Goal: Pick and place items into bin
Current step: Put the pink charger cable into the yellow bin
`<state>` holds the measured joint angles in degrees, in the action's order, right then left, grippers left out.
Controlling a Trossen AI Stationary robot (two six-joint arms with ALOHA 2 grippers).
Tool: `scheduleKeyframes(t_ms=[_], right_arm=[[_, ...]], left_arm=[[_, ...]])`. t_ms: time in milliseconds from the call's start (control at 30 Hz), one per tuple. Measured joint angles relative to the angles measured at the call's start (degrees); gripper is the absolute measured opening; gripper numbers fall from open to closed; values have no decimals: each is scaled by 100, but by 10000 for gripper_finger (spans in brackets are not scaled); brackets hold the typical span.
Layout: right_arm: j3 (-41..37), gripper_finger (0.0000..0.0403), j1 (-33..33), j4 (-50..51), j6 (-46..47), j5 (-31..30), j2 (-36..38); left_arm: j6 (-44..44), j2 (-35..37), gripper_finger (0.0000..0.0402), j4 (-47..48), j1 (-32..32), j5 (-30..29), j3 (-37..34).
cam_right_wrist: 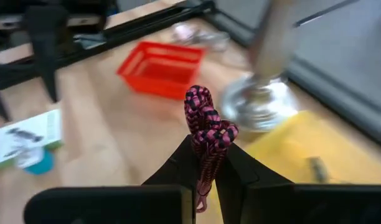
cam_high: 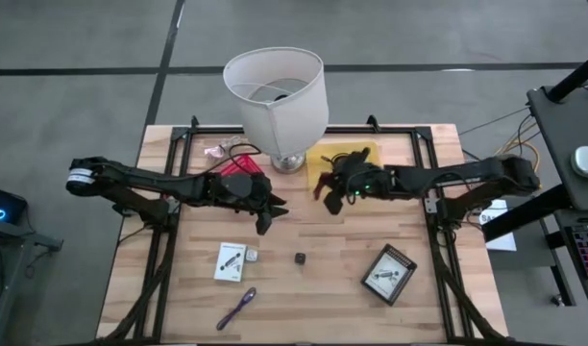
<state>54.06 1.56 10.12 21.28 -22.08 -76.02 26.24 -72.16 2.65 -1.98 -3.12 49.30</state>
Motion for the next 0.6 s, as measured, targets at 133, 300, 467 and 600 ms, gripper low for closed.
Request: scheduleKeyframes(t_ms=[133,300,467,600], right_arm=[[4,20,124,543,-291,-393,458],[4,20,360,1393,-504,-696,676],[4,20,580,1903,-529,-819,550],[2,20,697,1988,-601,-902,341]], left_arm=[[0,-2,125,0,0,-15,0],[0,-4,125,-2,0,-17,0],[0,-7,125,0,0,-16,-1],[2,-7,125,0,0,-15,-2]])
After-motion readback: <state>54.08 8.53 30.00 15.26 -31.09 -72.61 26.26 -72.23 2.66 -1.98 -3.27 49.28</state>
